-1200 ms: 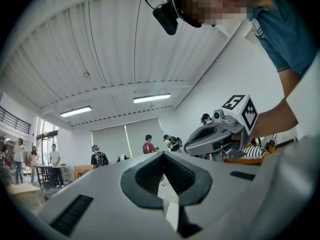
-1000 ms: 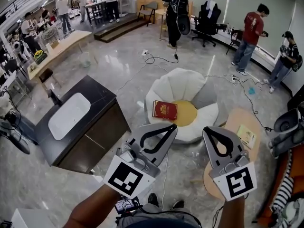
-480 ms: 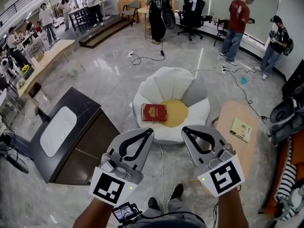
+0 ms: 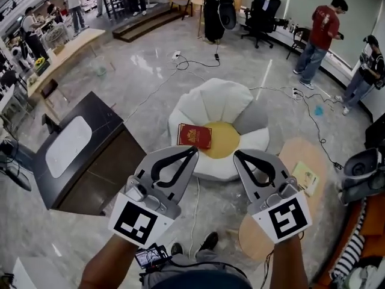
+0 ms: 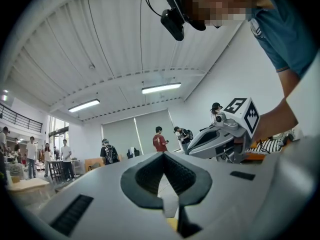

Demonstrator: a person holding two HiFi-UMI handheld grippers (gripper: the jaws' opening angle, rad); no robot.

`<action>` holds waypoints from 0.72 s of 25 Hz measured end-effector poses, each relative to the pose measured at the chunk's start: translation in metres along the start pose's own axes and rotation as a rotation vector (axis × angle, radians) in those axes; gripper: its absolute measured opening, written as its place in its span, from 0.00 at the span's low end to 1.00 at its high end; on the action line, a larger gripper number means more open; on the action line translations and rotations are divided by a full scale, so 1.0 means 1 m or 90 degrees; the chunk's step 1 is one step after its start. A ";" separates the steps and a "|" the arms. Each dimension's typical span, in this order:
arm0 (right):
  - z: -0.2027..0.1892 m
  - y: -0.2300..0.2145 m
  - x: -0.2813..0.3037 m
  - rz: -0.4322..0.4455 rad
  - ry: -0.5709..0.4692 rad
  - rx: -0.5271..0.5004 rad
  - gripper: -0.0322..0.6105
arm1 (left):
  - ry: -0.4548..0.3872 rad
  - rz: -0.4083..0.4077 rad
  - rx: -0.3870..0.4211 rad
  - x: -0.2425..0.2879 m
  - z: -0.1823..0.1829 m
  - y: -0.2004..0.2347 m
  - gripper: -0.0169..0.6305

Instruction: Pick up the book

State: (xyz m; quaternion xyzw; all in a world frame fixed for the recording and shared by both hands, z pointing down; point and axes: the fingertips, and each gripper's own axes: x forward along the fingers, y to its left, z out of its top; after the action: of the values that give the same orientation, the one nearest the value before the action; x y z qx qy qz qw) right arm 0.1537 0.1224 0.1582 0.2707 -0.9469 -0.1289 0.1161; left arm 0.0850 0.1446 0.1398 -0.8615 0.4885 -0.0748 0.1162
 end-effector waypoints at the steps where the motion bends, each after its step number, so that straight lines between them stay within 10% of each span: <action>1: -0.004 -0.007 0.002 0.004 0.001 -0.002 0.07 | 0.001 0.004 -0.001 0.007 -0.001 0.001 0.03; 18: -0.023 -0.058 0.030 0.023 -0.013 0.015 0.07 | 0.026 0.005 0.021 0.062 -0.008 0.016 0.03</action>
State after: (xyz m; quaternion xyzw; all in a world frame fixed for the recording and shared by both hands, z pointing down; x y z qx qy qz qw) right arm 0.1639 0.0547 0.1664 0.2538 -0.9541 -0.1185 0.1060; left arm 0.1019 0.0828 0.1439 -0.8558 0.4930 -0.1002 0.1204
